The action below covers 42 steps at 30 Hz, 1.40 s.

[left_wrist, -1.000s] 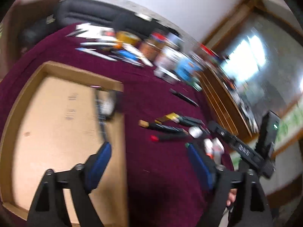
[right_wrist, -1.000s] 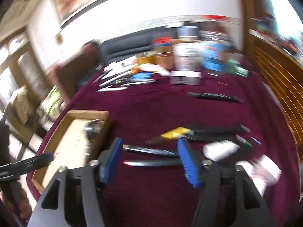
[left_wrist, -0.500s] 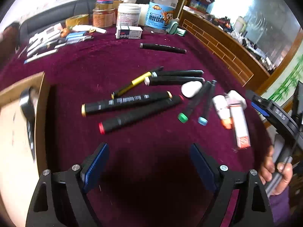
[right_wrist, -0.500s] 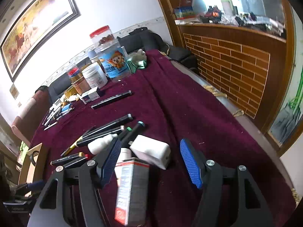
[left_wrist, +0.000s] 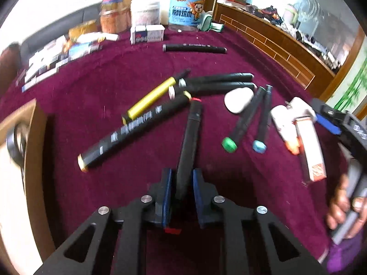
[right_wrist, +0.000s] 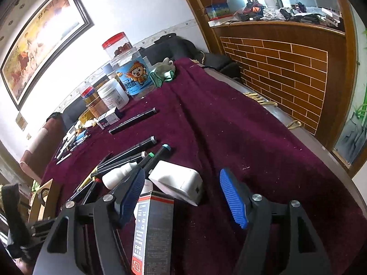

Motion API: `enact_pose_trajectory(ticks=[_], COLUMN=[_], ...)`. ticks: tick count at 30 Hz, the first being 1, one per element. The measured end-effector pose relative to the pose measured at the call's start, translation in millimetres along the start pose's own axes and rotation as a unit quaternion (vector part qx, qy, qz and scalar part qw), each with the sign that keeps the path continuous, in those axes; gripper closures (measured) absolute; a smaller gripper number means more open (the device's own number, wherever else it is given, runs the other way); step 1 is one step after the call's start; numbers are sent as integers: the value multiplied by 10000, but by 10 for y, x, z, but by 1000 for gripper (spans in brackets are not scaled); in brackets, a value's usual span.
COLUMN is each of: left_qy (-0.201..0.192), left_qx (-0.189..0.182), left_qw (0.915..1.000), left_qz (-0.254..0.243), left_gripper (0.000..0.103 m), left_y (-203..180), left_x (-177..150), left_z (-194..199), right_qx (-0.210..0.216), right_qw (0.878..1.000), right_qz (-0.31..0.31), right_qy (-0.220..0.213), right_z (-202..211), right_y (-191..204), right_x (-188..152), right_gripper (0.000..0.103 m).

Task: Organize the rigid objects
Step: 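Grasp a red-capped black marker with the left tool while the right tool grasps the grey glue box, then carry the marker and grey glue box into the cardboard tray and open both tools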

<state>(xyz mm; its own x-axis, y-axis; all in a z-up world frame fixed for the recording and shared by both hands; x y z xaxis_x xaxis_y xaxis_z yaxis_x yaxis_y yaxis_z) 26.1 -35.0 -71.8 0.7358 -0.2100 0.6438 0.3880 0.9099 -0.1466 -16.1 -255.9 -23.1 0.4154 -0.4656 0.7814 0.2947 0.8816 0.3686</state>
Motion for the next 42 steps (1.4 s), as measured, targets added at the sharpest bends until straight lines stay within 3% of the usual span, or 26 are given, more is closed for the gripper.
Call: enact_pose_trajectory(ticks=[2, 4, 5, 6, 9, 10, 11, 12, 13, 15, 22, 28, 33, 38, 42], left_qy=[13, -32, -59, -85, -273, -288, -311, -336, -269, -189, -668, -1015, -902, -932, -1005], left_qx=[-38, -183, -299, -351, -32, 140, 216, 205, 45, -290, -588, -635, -788, -744, -728], left_qw=[9999, 9997, 9994, 9992, 9995, 9987, 9982, 9981, 9991, 9993, 9922, 9892, 9875, 9874, 9860], left_qz=[121, 169, 183, 172, -177, -390, -472, -467, -324, 171, 879, 841, 1024, 1040, 1111], left_gripper=[83, 61, 41, 29, 26, 26, 45, 83, 87, 89, 89, 89, 89, 89, 89], left_y=[-7, -75, -147, -202, -302, -326, -329, -314, -296, -200, 26, 59, 79, 120, 183], left_x=[-42, -2, 20, 35, 82, 61, 61, 41, 12, -76, -160, -196, -320, -398, -401], left_z=[-2, -37, -55, -86, -198, -218, -189, -138, -61, 87, 736, 1015, 968, 1059, 1128], right_qx=[19, 24, 2, -12, -79, -120, -145, -162, -176, -195, -279, -149, -261, -471, -602], right_qw=[10000, 10000, 10000, 10000, 10000, 9999, 9999, 9998, 9998, 9997, 9994, 9969, 9870, 9810, 9763], right_qz=[17, 33, 42, 44, 51, 58, 67, 70, 80, 96, 148, 633, 1383, 1656, 1758], right_qy=[8, -12, -15, -6, 20, 23, 29, 38, 55, 96, 139, 439, 773, 899, 1112], right_z=[-6, -6, -6, -8, -22, -26, -29, -36, -45, -60, -70, 98, 173, 122, 53], right_y=[6, 15, 14, 13, 2, -6, -8, -11, -11, -14, -20, 187, 461, 485, 425], right_x=[1, 6, 5, 3, -8, -10, -13, -15, -19, -33, -55, -95, -237, -340, -430], right_gripper=[34, 33, 33, 33, 33, 33, 33, 33, 33, 33, 33, 33, 33, 35, 71])
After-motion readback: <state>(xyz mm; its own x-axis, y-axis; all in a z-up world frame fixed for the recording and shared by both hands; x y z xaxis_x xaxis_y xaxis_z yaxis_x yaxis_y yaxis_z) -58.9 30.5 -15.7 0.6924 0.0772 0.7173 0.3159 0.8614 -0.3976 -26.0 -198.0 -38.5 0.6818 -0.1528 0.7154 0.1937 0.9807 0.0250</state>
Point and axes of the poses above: each gripper's, at about its wrist camera, not at the fingertips, and z roughly against the way its jaws point, y to its left, x to its top, the point moved 10 cm from there along -z, roughly the way its jaws point, and after that the axes turned 10 degrees about -y, right-handed, at the moved point
